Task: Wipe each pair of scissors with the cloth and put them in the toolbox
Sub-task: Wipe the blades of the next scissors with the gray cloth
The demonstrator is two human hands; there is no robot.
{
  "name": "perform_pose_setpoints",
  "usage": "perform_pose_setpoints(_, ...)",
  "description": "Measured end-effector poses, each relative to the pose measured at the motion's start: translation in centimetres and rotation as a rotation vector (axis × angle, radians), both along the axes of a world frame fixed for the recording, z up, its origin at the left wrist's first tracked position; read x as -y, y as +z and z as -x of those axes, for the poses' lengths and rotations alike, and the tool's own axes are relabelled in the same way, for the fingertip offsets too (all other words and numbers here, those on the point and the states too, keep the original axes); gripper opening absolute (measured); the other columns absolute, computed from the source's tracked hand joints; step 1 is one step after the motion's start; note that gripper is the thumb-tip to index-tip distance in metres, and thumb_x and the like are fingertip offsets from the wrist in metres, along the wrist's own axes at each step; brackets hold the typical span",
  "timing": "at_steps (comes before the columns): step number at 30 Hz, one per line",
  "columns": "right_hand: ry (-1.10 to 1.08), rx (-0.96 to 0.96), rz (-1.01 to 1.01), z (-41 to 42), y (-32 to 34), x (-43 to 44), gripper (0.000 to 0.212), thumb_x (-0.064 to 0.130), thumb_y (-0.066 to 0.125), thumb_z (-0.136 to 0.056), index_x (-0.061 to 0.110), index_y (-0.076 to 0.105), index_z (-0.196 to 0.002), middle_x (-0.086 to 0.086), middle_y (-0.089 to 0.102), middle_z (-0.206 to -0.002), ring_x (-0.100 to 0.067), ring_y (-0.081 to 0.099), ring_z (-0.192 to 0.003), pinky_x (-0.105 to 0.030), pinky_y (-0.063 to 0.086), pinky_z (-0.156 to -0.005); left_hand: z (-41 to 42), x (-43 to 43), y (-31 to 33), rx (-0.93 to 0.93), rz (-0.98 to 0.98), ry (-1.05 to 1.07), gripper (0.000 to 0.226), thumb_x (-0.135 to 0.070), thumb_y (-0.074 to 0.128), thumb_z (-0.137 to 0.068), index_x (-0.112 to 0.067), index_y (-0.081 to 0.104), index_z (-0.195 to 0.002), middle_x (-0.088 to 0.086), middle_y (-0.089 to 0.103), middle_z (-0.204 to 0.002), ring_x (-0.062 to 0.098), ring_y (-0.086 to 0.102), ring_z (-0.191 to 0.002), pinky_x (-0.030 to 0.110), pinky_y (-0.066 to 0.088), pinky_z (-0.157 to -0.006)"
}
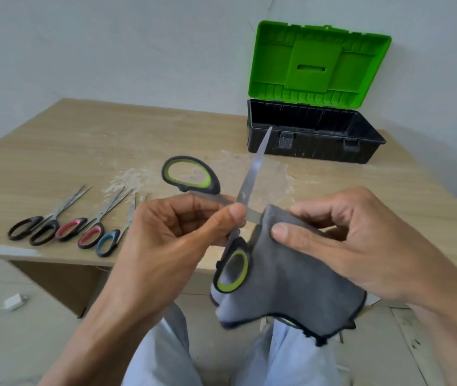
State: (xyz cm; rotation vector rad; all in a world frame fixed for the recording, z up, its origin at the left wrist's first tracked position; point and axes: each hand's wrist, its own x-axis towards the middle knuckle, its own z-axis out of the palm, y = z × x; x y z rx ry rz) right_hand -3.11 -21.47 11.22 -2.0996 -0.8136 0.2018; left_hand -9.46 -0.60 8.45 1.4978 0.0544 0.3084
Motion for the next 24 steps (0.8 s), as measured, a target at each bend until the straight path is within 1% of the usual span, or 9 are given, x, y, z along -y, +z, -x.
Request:
perform_pose_setpoints(2,-0.002,-0.026,0.009,-0.1,0.1,0.7,0.047,0.051,0.066,-0.093,0.008,0.080,-0.083,-0.012,0.073,-0.071,-0.034,0.067,-0.063,-0.033,0.047,-0.053,0.1,-0.2,-0.1,-0.037,0.034,-0.010,0.016,-0.022,0.076,-0.073,-0.008,0.079,-0.079,0.009,0.077,-0.075,0.014,0.071,-0.067,0.021,0.056,-0.067)
perform_pose_setpoints(5,-0.022,-0.041,0.002,-0.3,0.1,1.1,0.061,0.060,0.066,-0.093,0.000,0.077,-0.087,-0.024,0.072,-0.078,-0.043,0.067,-0.068,-0.044,0.053,-0.058,0.0,0.0,0.0,-0.071,0.064,-0.027,0.017,-0.023,0.075,-0.075,-0.007,0.079,-0.081,0.009,0.078,-0.078,0.015,0.073,-0.071,0.020,0.056,-0.069)
perform_pose_setpoints(7,-0.022,-0.032,-0.018,-0.1,0.1,0.4,0.054,0.057,0.068,-0.095,0.004,0.079,-0.089,-0.020,0.075,-0.079,-0.042,0.071,-0.072,-0.051,0.056,-0.061,-0.2,0.3,0.2,-0.085,0.063,-0.047,0.017,-0.022,0.075,-0.076,-0.006,0.078,-0.081,0.009,0.078,-0.079,0.014,0.073,-0.072,0.017,0.055,-0.066)
perform_pose_setpoints(10,-0.001,0.023,-0.029,0.2,-0.2,-1.0,0.040,0.045,0.065,-0.095,0.011,0.080,-0.082,-0.009,0.074,-0.072,-0.032,0.067,-0.067,-0.043,0.051,-0.057,-0.3,0.6,0.3,-0.110,0.072,-0.090,0.014,-0.019,0.075,-0.077,-0.006,0.077,-0.079,0.011,0.077,-0.079,0.014,0.071,-0.069,0.018,0.055,-0.061)
perform_pose_setpoints(15,0.003,-0.065,0.031,-0.2,-0.4,-0.4,0.032,0.048,0.066,-0.091,0.022,0.084,-0.085,-0.002,0.078,-0.074,-0.027,0.073,-0.068,-0.041,0.055,-0.061,0.1,0.2,-0.2,-0.175,0.154,-0.118,0.012,-0.010,0.075,-0.077,0.001,0.077,-0.080,0.013,0.077,-0.078,0.015,0.072,-0.066,0.017,0.054,-0.058)
perform_pose_setpoints(19,-0.020,-0.114,0.028,-0.3,-0.3,0.4,0.034,0.049,0.068,-0.089,0.019,0.084,-0.084,-0.007,0.079,-0.077,-0.031,0.075,-0.073,-0.037,0.058,-0.065,-0.1,0.0,-0.6,-0.210,0.184,-0.114,0.020,-0.016,0.076,-0.074,0.002,0.077,-0.083,0.015,0.076,-0.080,0.016,0.071,-0.067,0.019,0.055,-0.058)
perform_pose_setpoints(21,-0.040,-0.109,-0.020,-0.4,-0.4,0.4,0.032,0.044,0.069,-0.090,0.017,0.084,-0.085,-0.005,0.080,-0.078,-0.027,0.077,-0.072,-0.037,0.060,-0.063,-0.5,0.2,-0.6,-0.204,0.183,-0.105,0.026,-0.022,0.076,-0.073,0.001,0.076,-0.084,0.015,0.076,-0.082,0.017,0.070,-0.070,0.021,0.055,-0.061)
perform_pose_setpoints(23,-0.053,-0.077,-0.069,-0.3,-0.5,0.1,0.028,0.041,0.068,-0.091,0.018,0.083,-0.082,-0.002,0.079,-0.074,-0.016,0.074,-0.064,-0.025,0.053,-0.056,-0.8,0.5,-0.4,-0.179,0.167,-0.092,0.026,-0.024,0.074,-0.074,0.000,0.075,-0.083,0.011,0.077,-0.081,0.015,0.071,-0.070,0.019,0.055,-0.061)
perform_pose_setpoints(24,-0.053,-0.057,-0.078,-0.3,-0.5,0.0,0.030,0.041,0.069,-0.092,0.016,0.082,-0.081,-0.003,0.077,-0.071,-0.018,0.070,-0.060,-0.024,0.048,-0.054,-0.8,0.5,-0.3,-0.162,0.153,-0.087,0.025,-0.024,0.073,-0.076,0.000,0.076,-0.083,0.010,0.077,-0.081,0.014,0.072,-0.070,0.017,0.054,-0.060)
